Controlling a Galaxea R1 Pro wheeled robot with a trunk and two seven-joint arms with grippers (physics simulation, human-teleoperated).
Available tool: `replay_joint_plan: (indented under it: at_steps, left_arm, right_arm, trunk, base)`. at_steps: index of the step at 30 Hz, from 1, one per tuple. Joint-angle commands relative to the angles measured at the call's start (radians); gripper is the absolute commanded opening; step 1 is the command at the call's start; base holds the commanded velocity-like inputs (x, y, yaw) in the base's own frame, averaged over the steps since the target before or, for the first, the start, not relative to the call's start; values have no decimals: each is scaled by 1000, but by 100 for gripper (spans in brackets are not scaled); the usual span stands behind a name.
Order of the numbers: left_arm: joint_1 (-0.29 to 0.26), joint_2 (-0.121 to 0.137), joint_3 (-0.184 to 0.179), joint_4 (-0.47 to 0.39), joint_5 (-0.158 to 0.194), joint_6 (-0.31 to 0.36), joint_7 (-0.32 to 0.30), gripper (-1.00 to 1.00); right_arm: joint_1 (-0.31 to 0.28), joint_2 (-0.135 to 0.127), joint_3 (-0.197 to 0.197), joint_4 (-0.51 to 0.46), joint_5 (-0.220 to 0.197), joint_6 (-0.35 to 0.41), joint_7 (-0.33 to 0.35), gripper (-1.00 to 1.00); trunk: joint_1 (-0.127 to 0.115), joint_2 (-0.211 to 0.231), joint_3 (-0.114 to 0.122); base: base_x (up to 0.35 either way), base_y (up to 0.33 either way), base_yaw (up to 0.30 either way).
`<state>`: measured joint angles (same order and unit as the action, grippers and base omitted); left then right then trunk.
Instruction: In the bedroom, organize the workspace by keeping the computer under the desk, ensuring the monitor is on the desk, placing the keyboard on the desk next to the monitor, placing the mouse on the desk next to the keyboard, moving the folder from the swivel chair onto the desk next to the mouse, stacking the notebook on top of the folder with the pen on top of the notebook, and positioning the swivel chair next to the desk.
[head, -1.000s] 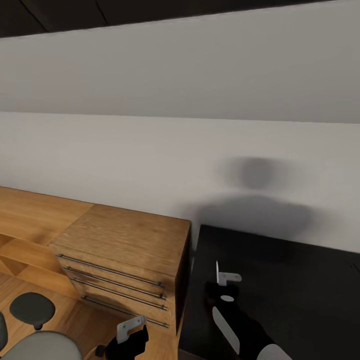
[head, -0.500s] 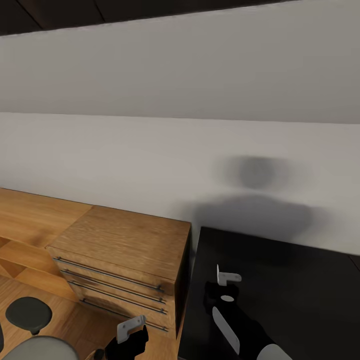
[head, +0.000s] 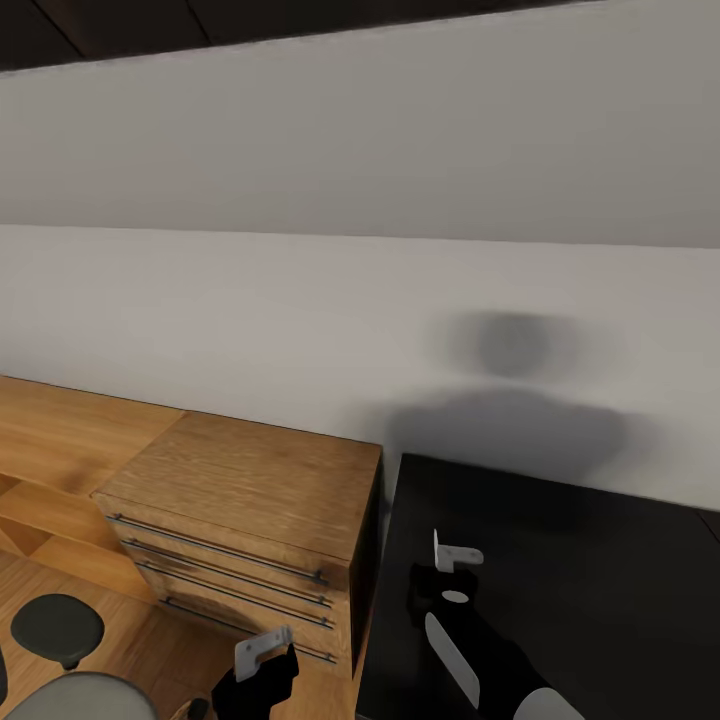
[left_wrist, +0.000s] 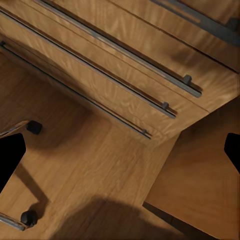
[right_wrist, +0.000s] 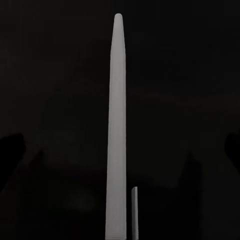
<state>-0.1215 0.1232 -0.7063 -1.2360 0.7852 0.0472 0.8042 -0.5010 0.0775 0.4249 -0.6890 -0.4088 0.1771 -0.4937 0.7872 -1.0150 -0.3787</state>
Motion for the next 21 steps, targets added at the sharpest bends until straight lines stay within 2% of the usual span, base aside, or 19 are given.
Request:
replay_joint_plan:
  at_steps: [1, 21]
  left_arm:
    - [-1, 1, -3, -3, 2, 5, 7, 100]
    - [-1, 1, 2, -8, 2, 5, 7, 100]
  right_arm:
    - [-1, -1, 5, -3, -5, 4, -8, 100]
    - [-1, -3, 2, -16, -11, 5, 11, 100]
  trunk:
    - [0, -1, -1]
    - [0, -1, -1]
  base:
    - [0, 0, 0]
    - [0, 0, 0]
